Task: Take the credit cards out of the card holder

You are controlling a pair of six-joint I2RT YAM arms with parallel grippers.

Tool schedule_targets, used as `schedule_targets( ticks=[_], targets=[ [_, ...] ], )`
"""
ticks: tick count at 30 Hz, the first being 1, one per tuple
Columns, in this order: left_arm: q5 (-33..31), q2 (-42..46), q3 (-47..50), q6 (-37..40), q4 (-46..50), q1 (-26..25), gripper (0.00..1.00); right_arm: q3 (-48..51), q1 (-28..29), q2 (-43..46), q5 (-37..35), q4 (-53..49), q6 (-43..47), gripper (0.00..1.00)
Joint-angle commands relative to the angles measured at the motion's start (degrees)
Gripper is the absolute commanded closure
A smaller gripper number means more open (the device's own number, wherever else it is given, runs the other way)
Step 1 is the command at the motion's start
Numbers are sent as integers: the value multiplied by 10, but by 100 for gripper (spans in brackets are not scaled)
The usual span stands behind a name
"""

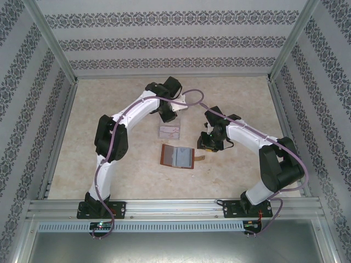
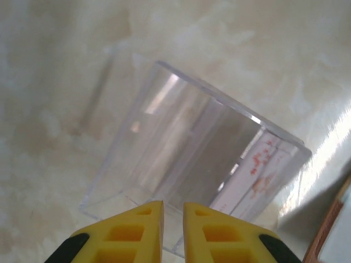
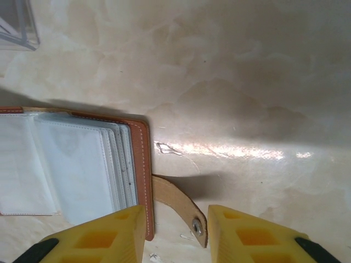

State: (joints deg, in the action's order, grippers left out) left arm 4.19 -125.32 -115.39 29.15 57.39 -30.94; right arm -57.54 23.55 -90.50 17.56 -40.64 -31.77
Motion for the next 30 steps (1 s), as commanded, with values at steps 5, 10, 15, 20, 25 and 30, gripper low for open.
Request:
schedule_targets(
  ticks=[5,10,15,20,25,30],
  targets=[
    [-22,33,18,-205,-16,16,86,20,22,-2,38,23,-21,65],
    [-2,69,73,-260,-60,16,88,27,36,-19,53,33,-28,65],
    [-1,123,159,-315,-142,16,86,38,43,-26,50,41,-33,65],
    [26,130,178,-372,-151,24,94,45,43,-33,35,36,-29,65],
    [85,138,199,-448,-178,49,93,50,43,-44,22,36,-24,65],
    [92,137,196,-475,-169,60,94,52,42,-58,15,38,-20,65]
  ],
)
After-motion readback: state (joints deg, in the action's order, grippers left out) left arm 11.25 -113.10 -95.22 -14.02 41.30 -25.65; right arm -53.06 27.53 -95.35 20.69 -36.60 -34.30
